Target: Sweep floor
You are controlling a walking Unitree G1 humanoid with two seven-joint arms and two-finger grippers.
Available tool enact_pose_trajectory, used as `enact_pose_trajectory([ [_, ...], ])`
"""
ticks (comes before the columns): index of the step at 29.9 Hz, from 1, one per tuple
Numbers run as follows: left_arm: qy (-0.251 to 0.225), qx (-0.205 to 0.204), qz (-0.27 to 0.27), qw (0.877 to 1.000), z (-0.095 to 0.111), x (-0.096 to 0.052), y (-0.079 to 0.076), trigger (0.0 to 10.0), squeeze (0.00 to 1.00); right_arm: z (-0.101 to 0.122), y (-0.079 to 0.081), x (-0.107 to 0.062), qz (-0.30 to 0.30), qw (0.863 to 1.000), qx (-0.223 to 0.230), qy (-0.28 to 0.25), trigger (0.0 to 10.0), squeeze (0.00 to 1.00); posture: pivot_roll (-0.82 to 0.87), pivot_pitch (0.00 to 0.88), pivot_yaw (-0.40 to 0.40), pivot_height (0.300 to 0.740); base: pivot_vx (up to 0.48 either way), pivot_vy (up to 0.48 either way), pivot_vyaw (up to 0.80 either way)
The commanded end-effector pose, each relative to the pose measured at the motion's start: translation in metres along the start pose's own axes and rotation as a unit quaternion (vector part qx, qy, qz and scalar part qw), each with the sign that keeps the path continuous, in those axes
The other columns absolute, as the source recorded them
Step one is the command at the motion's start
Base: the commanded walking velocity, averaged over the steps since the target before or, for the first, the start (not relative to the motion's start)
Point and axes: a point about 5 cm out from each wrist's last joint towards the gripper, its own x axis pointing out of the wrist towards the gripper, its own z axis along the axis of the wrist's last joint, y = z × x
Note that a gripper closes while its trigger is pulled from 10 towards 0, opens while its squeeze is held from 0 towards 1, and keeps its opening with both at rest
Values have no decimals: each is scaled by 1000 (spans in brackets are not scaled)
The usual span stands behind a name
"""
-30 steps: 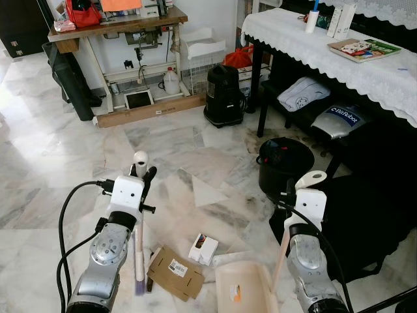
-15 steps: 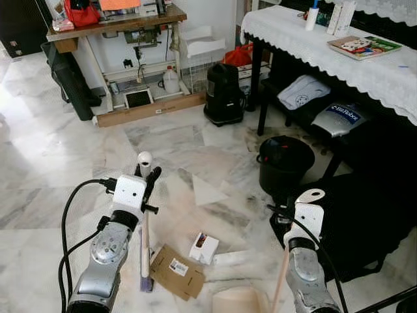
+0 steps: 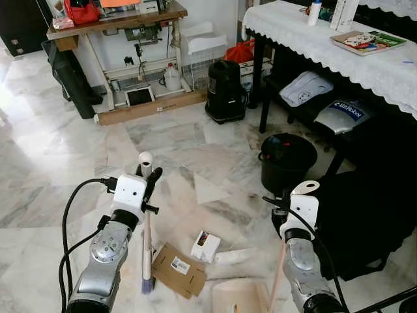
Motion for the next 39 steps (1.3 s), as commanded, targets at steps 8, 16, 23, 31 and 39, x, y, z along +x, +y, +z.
enact_pose_trajectory([
  [8,-28,15,8,999,15,6,11,10000,0,-12,5,-3,17,999,-17,28,10000,0,153,56,90,740,0,0,0],
  [16,-28,18,8,999,16,4,15,10000,0,-37,7,-23,28,996,-31,81,10000,0,161,60,96,740,0,0,0],
  [23,-20,8,-5,1000,15,5,12,10000,0,-46,4,-29,17,994,-34,104,10000,0,153,59,98,740,0,0,0],
  [31,-13,1,-14,1000,13,5,8,10000,0,-49,-5,-26,1,992,-16,126,10000,0,145,59,96,740,0,0,0],
  [39,-9,-3,-18,1000,11,5,6,10000,0,-48,-15,-19,-25,988,3,153,10000,0,132,57,93,740,0,0,0],
])
